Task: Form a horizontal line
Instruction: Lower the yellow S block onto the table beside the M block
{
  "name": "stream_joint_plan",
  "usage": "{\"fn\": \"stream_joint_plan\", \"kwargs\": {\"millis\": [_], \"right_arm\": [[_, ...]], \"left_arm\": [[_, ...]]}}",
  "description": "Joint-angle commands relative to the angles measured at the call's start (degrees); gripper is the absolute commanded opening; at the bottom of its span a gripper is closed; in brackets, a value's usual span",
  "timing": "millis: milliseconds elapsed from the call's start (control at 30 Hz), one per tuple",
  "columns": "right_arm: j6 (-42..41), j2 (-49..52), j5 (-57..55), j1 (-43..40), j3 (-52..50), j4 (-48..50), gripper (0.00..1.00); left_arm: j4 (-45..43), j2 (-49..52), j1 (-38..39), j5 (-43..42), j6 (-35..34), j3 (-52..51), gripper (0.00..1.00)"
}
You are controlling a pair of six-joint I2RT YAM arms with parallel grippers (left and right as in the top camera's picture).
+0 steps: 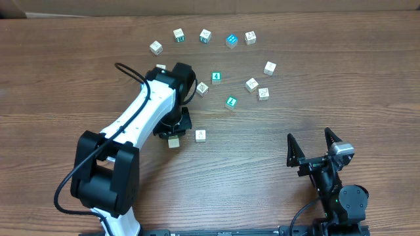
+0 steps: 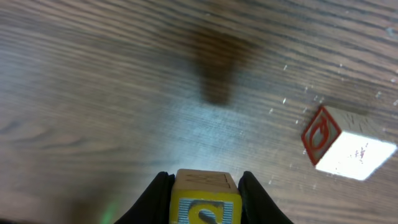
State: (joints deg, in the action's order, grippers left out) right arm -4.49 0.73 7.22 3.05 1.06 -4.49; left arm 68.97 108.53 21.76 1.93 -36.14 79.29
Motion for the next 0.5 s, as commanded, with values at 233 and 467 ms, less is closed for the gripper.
{"fn": "stream_joint_plan", "kwargs": {"millis": [233,467], "right_arm": [[-0.1,-0.6,-0.3,0.3,-0.6,0.3,1.00],[-0.1,-0.6,-0.3,0.3,-0.6,0.3,1.00]], "left_arm": [[-6.1,-0.5,0.4,-1.6,-1.6,-6.4,0.04],[-7.0,-0.5,0.4,-1.6,-1.6,-6.6,0.04]]}}
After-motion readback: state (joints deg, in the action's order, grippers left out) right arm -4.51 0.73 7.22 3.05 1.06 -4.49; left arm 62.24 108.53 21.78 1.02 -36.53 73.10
